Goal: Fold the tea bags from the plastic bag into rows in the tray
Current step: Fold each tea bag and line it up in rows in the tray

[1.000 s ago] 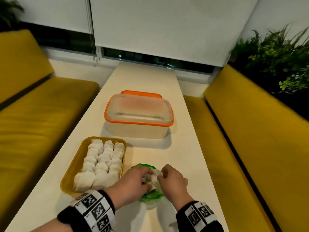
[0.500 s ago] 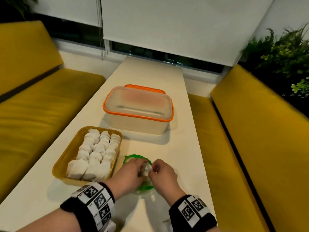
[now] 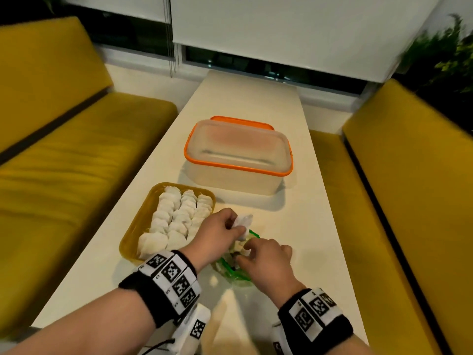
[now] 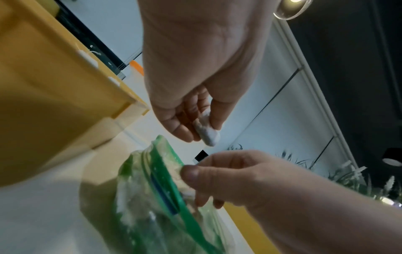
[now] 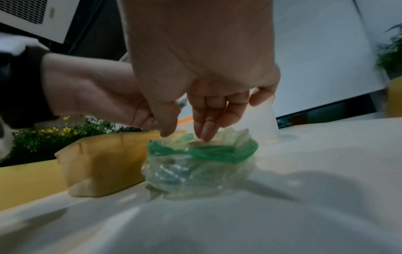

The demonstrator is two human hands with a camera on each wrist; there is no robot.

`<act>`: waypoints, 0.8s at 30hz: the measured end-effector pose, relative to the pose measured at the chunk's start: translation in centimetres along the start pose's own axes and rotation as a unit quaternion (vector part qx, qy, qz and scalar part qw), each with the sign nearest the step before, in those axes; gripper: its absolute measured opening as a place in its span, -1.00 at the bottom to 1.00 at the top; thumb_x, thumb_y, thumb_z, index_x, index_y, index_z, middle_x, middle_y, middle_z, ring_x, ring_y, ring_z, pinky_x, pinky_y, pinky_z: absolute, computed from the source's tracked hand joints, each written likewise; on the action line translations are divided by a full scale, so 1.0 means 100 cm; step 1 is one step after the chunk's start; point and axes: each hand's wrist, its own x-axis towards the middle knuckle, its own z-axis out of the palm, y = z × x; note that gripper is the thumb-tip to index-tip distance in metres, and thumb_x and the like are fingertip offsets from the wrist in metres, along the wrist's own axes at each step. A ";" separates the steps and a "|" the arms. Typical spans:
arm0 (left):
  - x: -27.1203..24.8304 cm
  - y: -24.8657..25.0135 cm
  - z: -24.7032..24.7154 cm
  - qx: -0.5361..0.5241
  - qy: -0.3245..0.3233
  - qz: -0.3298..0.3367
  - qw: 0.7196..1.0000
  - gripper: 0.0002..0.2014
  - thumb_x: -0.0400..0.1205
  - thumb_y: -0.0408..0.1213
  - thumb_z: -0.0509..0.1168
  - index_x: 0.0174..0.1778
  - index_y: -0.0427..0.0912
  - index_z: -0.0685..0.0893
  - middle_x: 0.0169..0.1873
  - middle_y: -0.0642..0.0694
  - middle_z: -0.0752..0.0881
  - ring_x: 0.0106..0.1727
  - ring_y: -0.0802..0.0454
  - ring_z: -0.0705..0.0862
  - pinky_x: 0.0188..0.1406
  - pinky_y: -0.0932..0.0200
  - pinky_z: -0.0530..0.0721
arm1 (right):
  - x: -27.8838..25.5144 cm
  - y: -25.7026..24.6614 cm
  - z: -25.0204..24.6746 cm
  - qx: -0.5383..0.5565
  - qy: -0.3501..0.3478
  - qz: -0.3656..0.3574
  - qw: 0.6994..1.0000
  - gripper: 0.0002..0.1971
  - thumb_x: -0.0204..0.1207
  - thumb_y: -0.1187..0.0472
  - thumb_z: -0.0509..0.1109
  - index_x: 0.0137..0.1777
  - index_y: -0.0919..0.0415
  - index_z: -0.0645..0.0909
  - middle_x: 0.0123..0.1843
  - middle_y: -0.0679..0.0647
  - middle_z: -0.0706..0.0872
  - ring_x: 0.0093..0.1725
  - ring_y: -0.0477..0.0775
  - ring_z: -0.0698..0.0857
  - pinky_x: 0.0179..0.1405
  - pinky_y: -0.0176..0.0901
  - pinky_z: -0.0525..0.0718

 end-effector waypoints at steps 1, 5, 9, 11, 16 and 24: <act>0.002 0.001 -0.001 -0.014 -0.002 0.000 1.000 -0.83 0.51 -0.25 0.39 -0.18 -0.26 0.56 -0.31 -0.22 0.65 -0.27 -0.06 0.55 -0.21 -0.05 0.56 | 0.000 -0.004 0.003 -0.031 0.002 0.001 1.000 -0.65 0.44 -0.23 0.27 0.07 -0.06 0.63 -0.03 -0.08 0.75 0.12 0.05 0.61 -0.01 0.00 0.24; 0.009 -0.003 -0.004 -0.032 0.000 0.003 0.999 -0.83 0.48 -0.25 0.41 -0.20 -0.24 0.56 -0.24 -0.32 0.70 -0.24 -0.19 0.63 -0.05 -0.25 0.66 | -0.001 -0.008 0.014 -0.103 0.001 0.001 0.995 -0.74 0.49 -0.12 0.23 0.03 -0.03 0.63 -0.05 -0.05 0.73 0.11 0.13 0.56 -0.05 0.05 0.23; 0.010 -0.007 -0.008 -0.038 -0.008 0.004 0.999 -0.83 0.46 -0.23 0.42 -0.23 -0.19 0.55 -0.22 -0.32 0.70 -0.11 -0.31 0.69 -0.02 -0.30 0.69 | -0.001 -0.003 0.015 -0.088 -0.010 0.007 0.996 -0.80 0.57 0.02 0.18 -0.01 0.01 0.62 0.01 -0.03 0.68 0.13 0.14 0.55 -0.09 0.00 0.19; 0.010 -0.006 -0.009 -0.036 -0.014 0.001 0.999 -0.84 0.47 -0.24 0.41 -0.23 -0.19 0.56 -0.23 -0.28 0.70 -0.12 -0.28 0.70 -0.04 -0.24 0.71 | -0.002 -0.003 0.011 -0.054 0.010 0.024 0.998 -0.85 0.56 0.00 0.19 -0.04 -0.02 0.56 0.00 -0.05 0.64 0.13 0.11 0.57 -0.07 0.00 0.22; 0.008 -0.006 -0.009 0.002 -0.026 -0.017 1.000 -0.90 0.49 -0.28 0.38 -0.24 -0.14 0.56 -0.34 -0.03 0.62 -0.26 -0.01 0.56 -0.36 0.17 0.44 | 0.003 -0.017 0.009 -0.066 0.004 0.087 0.994 -0.73 0.54 -0.17 0.12 -0.02 -0.01 0.47 -0.12 0.00 0.69 0.05 0.13 0.63 0.00 0.06 0.24; 0.003 -0.009 -0.012 -0.026 -0.040 -0.043 0.998 -0.91 0.54 -0.34 0.27 -0.22 -0.08 0.50 -0.29 -0.01 0.59 -0.23 0.02 0.55 -0.30 0.15 0.50 | 0.002 -0.022 -0.005 0.063 0.029 0.137 0.988 -0.69 0.52 0.07 0.22 -0.45 0.05 0.31 -0.40 -0.06 0.48 -0.21 0.05 0.49 -0.14 -0.06 0.29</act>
